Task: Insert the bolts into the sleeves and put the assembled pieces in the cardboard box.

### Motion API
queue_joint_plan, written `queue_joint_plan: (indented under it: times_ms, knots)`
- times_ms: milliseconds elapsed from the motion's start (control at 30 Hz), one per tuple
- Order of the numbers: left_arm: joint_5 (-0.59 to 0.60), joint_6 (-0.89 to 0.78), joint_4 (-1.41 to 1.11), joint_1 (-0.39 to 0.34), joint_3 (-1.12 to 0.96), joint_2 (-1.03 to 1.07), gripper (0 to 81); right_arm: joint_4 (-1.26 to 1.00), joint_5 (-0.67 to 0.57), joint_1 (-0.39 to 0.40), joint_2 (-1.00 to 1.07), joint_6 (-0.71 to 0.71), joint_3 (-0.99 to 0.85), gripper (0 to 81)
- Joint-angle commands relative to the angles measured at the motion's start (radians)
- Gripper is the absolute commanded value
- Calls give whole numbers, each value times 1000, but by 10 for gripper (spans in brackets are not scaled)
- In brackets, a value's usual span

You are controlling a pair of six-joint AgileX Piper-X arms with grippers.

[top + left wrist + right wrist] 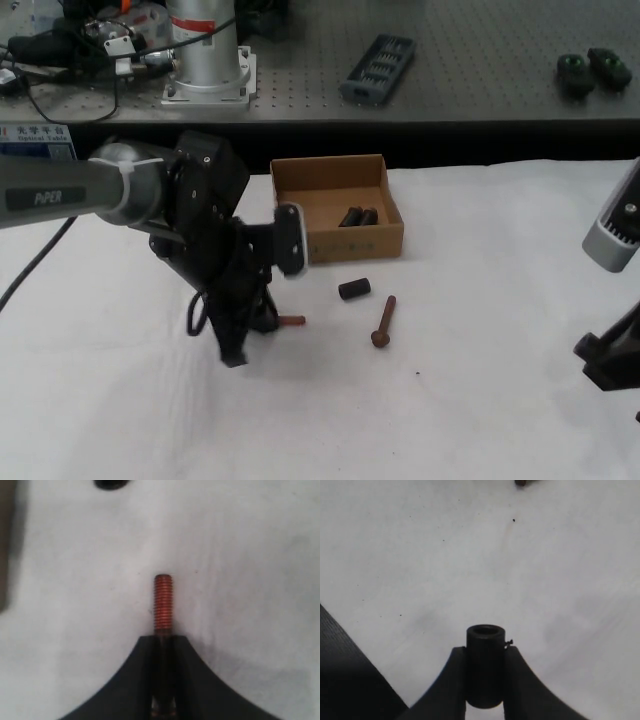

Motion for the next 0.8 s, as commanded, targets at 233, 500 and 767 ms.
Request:
queue_joint_plan:
  times_ms: [233, 500, 767]
  knots:
    - [6, 1201, 53, -1, 4, 16, 6, -138, -18, -6, -8, -13, -4, 28]
    - [30, 1534, 53, -1, 4, 18, 6, -143, -18, -6, -8, -58, -4, 28]
    - [41, 1535, 53, -12, 4, 18, 79, -148, -18, -6, -8, -53, 6, 28]
